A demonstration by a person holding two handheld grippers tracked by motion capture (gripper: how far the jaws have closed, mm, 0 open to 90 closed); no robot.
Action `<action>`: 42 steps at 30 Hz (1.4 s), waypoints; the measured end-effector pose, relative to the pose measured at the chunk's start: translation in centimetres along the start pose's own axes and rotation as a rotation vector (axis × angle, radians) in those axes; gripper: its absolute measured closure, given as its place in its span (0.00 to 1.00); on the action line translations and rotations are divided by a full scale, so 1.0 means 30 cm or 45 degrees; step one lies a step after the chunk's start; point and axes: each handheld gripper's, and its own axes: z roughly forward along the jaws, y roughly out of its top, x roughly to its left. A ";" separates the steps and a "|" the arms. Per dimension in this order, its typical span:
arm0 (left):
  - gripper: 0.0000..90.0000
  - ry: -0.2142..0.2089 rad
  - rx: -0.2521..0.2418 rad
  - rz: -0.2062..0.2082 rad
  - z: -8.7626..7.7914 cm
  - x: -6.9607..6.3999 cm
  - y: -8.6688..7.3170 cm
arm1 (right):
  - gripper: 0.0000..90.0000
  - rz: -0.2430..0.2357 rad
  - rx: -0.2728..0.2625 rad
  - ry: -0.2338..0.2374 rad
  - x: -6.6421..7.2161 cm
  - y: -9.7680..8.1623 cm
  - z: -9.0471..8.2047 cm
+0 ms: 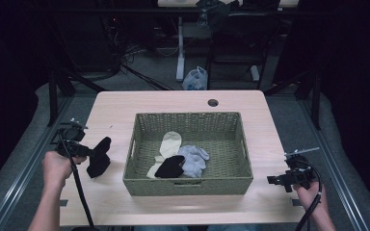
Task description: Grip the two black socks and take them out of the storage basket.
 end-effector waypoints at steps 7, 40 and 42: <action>0.95 -0.032 0.061 -0.051 0.094 0.019 -0.028 | 0.16 -0.002 0.007 0.003 -0.002 0.001 0.000; 0.01 0.028 -0.181 0.162 -0.240 -0.190 0.107 | 0.16 -0.017 0.000 0.015 -0.013 0.000 -0.006; 0.00 0.025 -0.194 0.189 -0.249 -0.222 0.125 | 0.16 -0.015 0.002 0.015 -0.012 0.000 -0.006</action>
